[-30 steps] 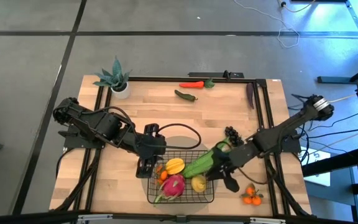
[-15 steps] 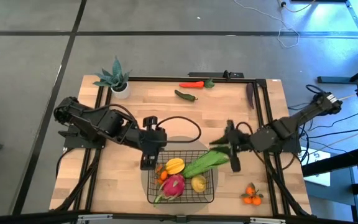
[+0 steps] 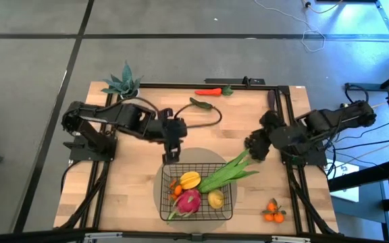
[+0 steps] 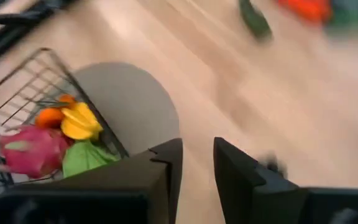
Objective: Build produce basket
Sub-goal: Put the bunch of grapes into the black mesh basket
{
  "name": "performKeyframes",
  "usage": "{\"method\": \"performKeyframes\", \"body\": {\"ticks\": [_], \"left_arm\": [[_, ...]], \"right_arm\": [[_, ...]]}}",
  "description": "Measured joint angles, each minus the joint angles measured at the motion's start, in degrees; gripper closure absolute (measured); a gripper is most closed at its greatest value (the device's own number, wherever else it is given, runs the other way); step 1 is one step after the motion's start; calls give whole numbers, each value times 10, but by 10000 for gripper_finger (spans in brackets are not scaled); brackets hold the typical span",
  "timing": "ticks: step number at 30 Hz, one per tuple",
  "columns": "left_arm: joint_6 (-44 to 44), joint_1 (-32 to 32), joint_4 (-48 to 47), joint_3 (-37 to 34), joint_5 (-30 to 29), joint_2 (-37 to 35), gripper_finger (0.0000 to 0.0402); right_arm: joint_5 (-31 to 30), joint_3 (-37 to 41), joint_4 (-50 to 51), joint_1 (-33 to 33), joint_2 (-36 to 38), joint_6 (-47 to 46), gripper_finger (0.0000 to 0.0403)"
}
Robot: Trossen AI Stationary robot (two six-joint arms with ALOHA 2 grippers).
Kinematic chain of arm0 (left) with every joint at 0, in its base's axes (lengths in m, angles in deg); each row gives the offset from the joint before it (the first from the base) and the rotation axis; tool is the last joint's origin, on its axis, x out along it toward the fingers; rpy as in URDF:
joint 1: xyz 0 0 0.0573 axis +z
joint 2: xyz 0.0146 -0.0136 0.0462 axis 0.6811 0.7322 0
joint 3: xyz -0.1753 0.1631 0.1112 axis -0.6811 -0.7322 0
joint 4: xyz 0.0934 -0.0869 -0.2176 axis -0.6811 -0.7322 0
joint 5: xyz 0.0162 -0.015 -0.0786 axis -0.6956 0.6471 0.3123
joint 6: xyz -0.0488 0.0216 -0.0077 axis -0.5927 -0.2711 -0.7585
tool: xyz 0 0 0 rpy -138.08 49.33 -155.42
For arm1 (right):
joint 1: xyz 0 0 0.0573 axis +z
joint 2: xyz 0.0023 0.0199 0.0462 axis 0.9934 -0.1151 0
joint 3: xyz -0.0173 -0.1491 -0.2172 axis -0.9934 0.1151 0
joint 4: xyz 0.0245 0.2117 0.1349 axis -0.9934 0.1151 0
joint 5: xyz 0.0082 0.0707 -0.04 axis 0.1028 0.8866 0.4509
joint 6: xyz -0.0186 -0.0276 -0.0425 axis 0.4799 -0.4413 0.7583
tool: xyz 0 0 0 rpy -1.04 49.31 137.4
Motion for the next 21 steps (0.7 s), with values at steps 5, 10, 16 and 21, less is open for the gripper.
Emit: {"method": "performKeyframes", "body": {"ticks": [5, 10, 16, 21], "left_arm": [[0, 39, 0, 0, 0, 0, 318], [0, 70, 0, 0, 12, 0, 318], [18, 91, 18, 0, 75, 0, 318], [38, 104, 38, 0, 125, 0, 318]], "right_arm": [[122, 6, 112, -43, -2, -166, 323], [187, 72, 133, -84, -4, -201, 323], [215, 161, 97, -139, -5, -192, 323], [220, 226, 7, -168, -4, -138, 323]]}}
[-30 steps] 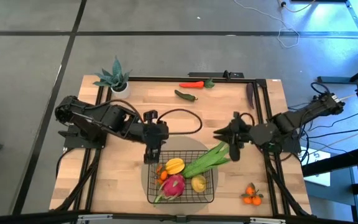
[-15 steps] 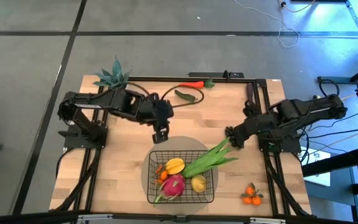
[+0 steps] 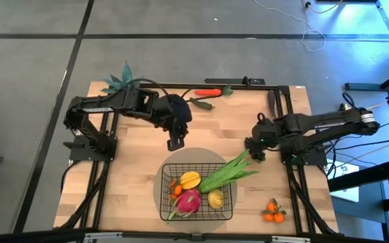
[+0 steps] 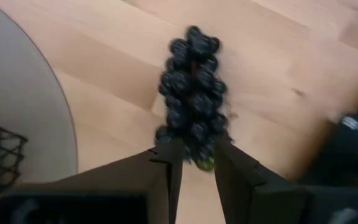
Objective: Build produce basket
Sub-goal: Put the bunch of grapes into the black mesh basket
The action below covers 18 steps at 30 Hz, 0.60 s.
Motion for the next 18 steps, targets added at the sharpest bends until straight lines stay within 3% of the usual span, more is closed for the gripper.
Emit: {"method": "performKeyframes", "body": {"ticks": [8, 18], "left_arm": [[-2, 3, 3, 0, 3, 0, 318], [-4, 3, 3, 0, 3, 0, 318]], "right_arm": [[19, 78, -103, -46, 0, 43, 323], [30, 103, -127, -71, 0, 48, 323]]}}
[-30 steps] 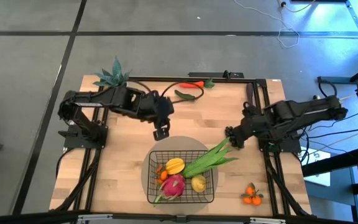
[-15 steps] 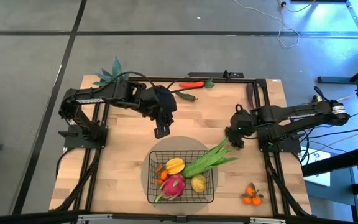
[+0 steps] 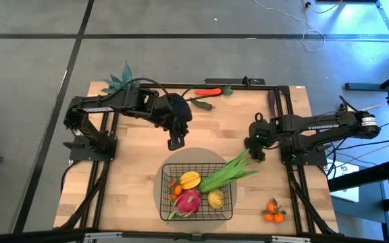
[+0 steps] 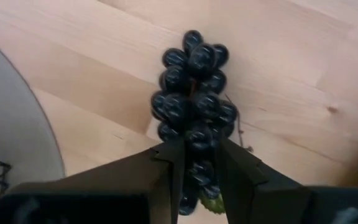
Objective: Build produce basket
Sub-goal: Put the bunch of grapes into the black mesh basket
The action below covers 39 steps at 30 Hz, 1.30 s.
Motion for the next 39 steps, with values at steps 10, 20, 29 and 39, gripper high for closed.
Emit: {"method": "performKeyframes", "body": {"ticks": [10, 20, 29, 39], "left_arm": [[0, 0, 0, 0, 0, 0, 318], [0, 0, 0, 0, 0, 0, 318], [0, 0, 0, 0, 0, 0, 318], [0, 0, -1, 0, 0, 0, 318]], "right_arm": [[0, 0, -1, 0, -34, 13, 323], [0, 0, -24, 0, -74, 73, 341], [-30, -16, -15, 0, -73, 134, 399], [-154, -181, 140, 0, -72, 194, 402]]}}
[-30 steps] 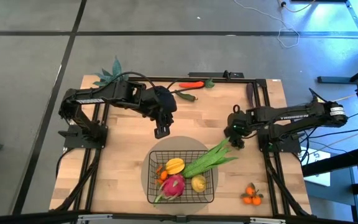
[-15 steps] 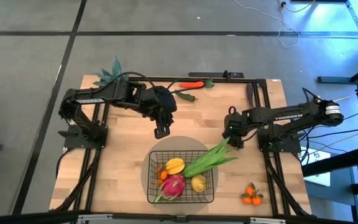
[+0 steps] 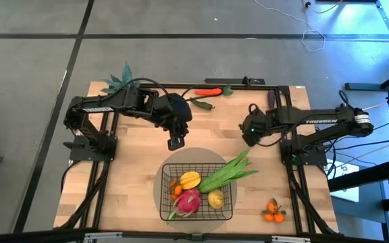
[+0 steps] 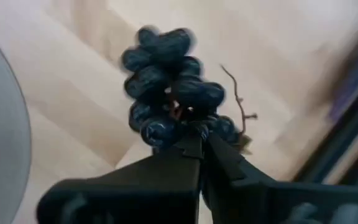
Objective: Build produce basket
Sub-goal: Put the bunch of grapes into the black mesh basket
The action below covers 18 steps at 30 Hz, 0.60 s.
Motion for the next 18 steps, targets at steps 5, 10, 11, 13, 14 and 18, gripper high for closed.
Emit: {"method": "performKeyframes", "body": {"ticks": [5, 10, 11, 13, 14, 18], "left_arm": [[0, 0, 0, 0, 0, 0, 318], [0, -4, -1, 0, 0, 0, 318], [0, -5, -1, 0, -1, 0, 318], [0, -8, -1, 0, 0, 0, 318], [0, -10, -1, 0, -1, 0, 318], [0, -18, -1, 0, -4, 0, 318]], "right_arm": [[-52, -103, 37, 0, 0, 46, 403], [-77, -194, 31, 0, 0, 107, 403], [-81, -210, 29, 0, -1, 119, 403], [-82, -238, 15, 1, -3, 143, 403], [-80, -249, 4, 2, -5, 157, 403], [-55, -289, -48, 17, -23, 205, 403]]}}
